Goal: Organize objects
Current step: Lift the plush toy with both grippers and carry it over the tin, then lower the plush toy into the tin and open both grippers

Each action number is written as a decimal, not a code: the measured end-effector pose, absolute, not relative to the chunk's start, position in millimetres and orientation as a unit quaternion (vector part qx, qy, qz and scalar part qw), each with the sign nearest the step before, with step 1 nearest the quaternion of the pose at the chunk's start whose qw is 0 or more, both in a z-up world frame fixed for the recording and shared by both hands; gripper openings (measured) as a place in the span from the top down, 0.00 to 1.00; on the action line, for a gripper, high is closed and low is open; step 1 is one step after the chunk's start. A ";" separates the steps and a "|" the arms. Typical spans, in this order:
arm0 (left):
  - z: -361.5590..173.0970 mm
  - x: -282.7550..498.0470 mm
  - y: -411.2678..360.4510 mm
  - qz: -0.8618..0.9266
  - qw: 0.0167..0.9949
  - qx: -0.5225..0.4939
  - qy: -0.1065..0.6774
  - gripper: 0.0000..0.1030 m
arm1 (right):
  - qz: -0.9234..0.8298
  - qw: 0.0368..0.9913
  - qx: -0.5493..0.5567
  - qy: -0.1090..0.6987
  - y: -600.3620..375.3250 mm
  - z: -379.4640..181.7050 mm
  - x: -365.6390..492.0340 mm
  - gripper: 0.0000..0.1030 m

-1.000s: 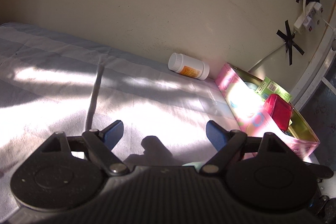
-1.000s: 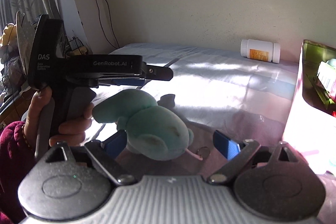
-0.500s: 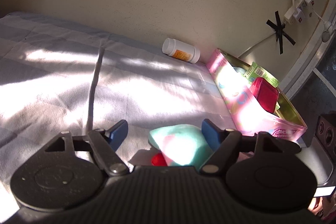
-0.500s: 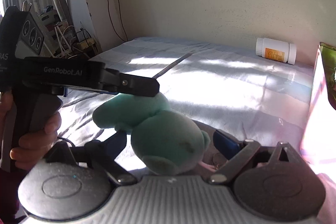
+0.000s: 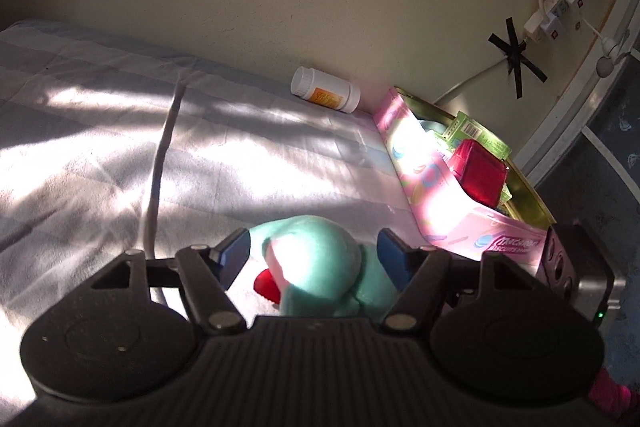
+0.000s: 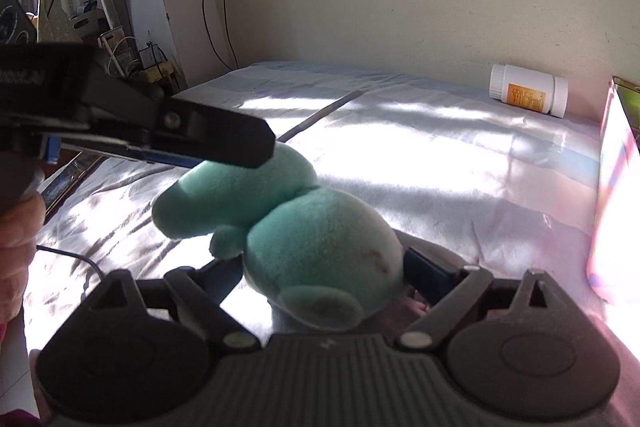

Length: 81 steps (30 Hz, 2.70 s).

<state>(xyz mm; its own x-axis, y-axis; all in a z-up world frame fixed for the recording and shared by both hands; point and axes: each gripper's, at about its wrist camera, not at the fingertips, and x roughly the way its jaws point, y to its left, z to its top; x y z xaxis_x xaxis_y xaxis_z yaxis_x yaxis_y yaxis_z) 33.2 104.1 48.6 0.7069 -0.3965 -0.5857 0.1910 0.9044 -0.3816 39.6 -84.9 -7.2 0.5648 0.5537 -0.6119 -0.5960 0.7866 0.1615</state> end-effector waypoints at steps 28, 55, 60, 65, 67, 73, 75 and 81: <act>73.7 131.1 -110.2 -0.239 0.917 -0.032 0.317 0.49 | 0.135 0.968 0.013 0.211 -279.1 22.9 81.8 0.20; 92.2 61.1 -124.2 -0.124 0.958 0.090 0.244 0.41 | 0.069 0.966 0.193 0.160 -364.6 38.5 40.2 0.12; 88.9 61.9 -129.0 -0.125 0.956 0.100 0.245 0.41 | 0.054 0.965 0.199 0.162 -369.9 37.0 41.2 0.12; 83.6 64.7 -135.3 -0.124 0.954 0.109 0.249 0.41 | 0.050 0.963 0.205 0.167 -371.4 37.4 41.7 0.12; 80.6 67.4 -139.5 -0.124 0.953 0.115 0.252 0.41 | 0.049 0.964 0.204 0.166 -371.2 38.1 41.1 0.12; 73.7 78.3 -155.2 -0.122 0.950 0.135 0.254 0.41 | 0.046 0.966 0.200 0.159 -372.8 40.0 38.6 0.11; 73.0 82.7 -158.6 -0.119 0.950 0.142 0.253 0.41 | 0.045 0.965 0.203 0.159 -374.2 40.1 38.9 0.11; 68.8 102.1 -162.6 -0.108 0.947 0.153 0.259 0.41 | 0.041 0.964 0.207 0.160 -377.2 40.5 39.7 0.11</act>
<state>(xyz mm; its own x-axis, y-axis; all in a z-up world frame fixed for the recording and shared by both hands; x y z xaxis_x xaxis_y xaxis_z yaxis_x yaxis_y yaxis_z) 102.1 -162.6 68.8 0.8424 -0.1249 -0.5242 0.2840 0.9296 0.2348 39.7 -377.2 40.5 0.9458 0.1443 -0.2910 -0.0123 0.9112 0.4118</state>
